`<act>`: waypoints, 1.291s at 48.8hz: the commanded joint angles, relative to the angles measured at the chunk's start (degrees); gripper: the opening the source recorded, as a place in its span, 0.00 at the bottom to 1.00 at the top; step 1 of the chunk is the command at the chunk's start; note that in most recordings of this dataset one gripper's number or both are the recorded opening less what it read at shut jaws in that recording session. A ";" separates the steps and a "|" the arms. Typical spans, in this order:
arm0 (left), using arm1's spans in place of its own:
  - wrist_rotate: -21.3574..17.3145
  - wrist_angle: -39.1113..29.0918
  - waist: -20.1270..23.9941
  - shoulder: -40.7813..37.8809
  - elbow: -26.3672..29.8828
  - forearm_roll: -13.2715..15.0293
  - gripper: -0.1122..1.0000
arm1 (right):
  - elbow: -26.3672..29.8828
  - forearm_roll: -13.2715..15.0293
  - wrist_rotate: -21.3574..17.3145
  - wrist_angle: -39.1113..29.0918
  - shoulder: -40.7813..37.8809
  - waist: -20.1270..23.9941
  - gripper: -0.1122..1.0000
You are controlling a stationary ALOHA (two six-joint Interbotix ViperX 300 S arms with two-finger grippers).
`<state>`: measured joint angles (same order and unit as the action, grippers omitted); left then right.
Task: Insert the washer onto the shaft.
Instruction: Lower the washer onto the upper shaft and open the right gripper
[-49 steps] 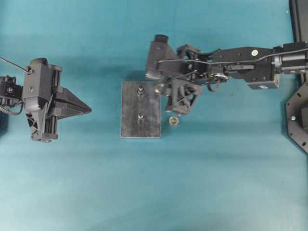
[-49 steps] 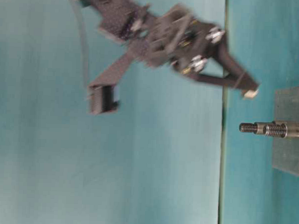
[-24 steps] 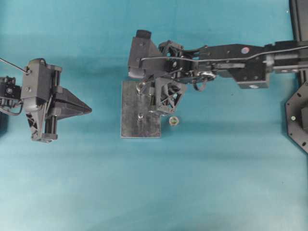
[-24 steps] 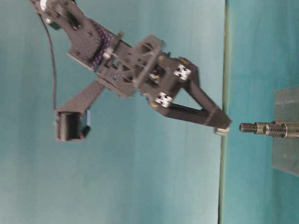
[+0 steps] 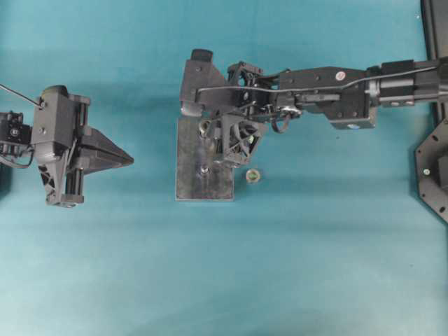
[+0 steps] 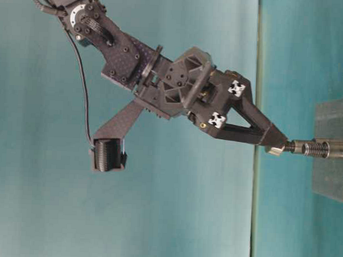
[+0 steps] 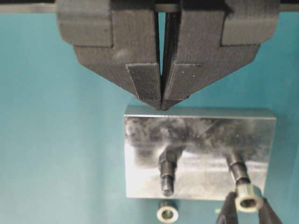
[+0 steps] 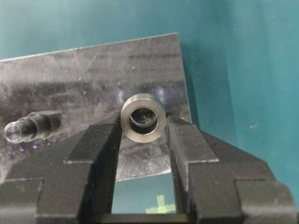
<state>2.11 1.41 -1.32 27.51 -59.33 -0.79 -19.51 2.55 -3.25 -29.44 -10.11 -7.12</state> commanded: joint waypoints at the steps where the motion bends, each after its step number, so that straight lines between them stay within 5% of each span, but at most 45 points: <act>1: -0.09 0.35 -0.09 0.44 0.53 -0.09 0.10 | 1.58 0.18 0.26 -0.09 0.79 -0.09 0.40; 37: 0.09 0.35 -0.09 0.18 0.44 -0.18 0.10 | 4.31 0.18 0.18 -3.34 -1.14 -0.09 0.40; 40: 0.18 0.35 -0.18 0.26 0.35 -0.09 0.10 | 4.66 0.18 0.09 -3.34 -1.41 -0.09 0.46; 49: 0.18 0.35 -0.09 0.35 0.35 -0.18 0.10 | 5.27 0.18 0.53 -3.16 -2.72 0.00 0.86; 63: 0.18 0.35 -0.09 0.26 0.35 -0.18 0.10 | 4.75 -0.18 0.35 -3.43 -3.43 3.69 0.80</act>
<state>2.20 1.41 -1.32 27.51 -59.59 -0.79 -15.64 2.55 -3.25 -32.96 -14.59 -5.01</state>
